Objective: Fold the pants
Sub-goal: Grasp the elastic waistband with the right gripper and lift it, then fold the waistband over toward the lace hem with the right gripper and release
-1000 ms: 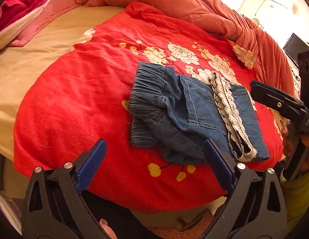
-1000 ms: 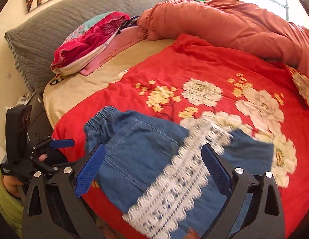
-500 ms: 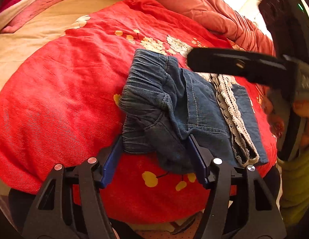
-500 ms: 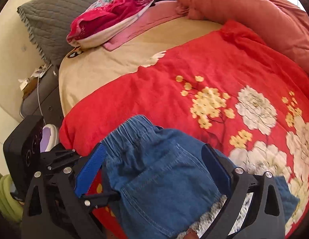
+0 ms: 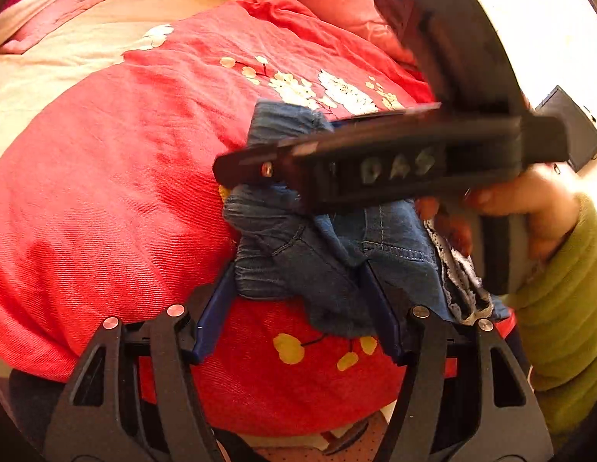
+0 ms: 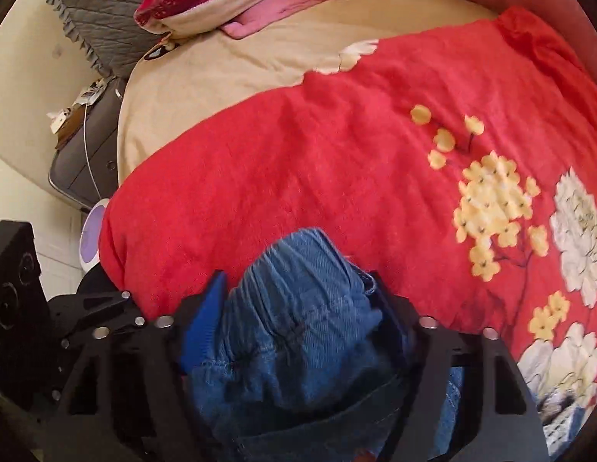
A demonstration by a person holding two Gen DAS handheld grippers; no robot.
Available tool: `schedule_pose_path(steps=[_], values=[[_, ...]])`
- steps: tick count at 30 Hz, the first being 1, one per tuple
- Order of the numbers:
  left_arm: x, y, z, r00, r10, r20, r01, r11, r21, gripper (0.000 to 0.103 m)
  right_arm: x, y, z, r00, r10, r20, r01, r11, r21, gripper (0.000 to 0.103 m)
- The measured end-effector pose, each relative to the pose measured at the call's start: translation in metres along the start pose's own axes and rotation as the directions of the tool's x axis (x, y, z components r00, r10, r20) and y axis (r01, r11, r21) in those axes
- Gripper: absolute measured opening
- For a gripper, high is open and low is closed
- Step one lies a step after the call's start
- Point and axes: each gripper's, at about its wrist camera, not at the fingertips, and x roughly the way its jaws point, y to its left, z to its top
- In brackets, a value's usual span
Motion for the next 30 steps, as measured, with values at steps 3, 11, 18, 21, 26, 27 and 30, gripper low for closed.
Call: schedule_pose_path(steps=[3,11,18,21,26,27,30], values=[[-0.002,0.002,-0.001,1.000,-0.024,0.004,0.024,1.000,-0.021,0.062,-0.011,-0.003,-0.008,0.998,0.033,0.061,-0.034,0.999,0.006,0.045],[-0.015,-0.014,0.003,0.996,-0.068,0.051,0.068,0.998,-0.011,0.078,-0.086,-0.025,-0.042,0.939,0.155,0.307,-0.179,0.983,0.050,0.036],[-0.011,-0.047,0.015,0.974,-0.223,0.026,0.224,0.973,-0.044,0.062,-0.135,-0.042,-0.068,0.900,0.148,0.411,-0.193,0.979,0.071,0.036],[-0.012,-0.068,0.023,0.969,-0.245,0.033,0.245,0.969,-0.019,0.061,-0.152,-0.051,-0.081,0.887,0.129,0.443,-0.188,0.978,0.090,0.036],[-0.010,-0.106,0.026,0.967,-0.253,0.038,0.251,0.967,0.046,0.061,-0.170,-0.071,-0.108,0.868,0.087,0.488,-0.174,0.975,0.135,0.038],[-0.008,-0.112,0.025,0.966,-0.254,0.039,0.251,0.966,0.057,0.061,-0.172,-0.074,-0.113,0.866,0.083,0.494,-0.176,0.974,0.145,0.041],[0.000,-0.127,0.024,0.958,-0.287,0.026,0.284,0.956,0.075,0.061,-0.182,-0.085,-0.133,0.851,0.058,0.521,-0.176,0.968,0.179,0.053]])
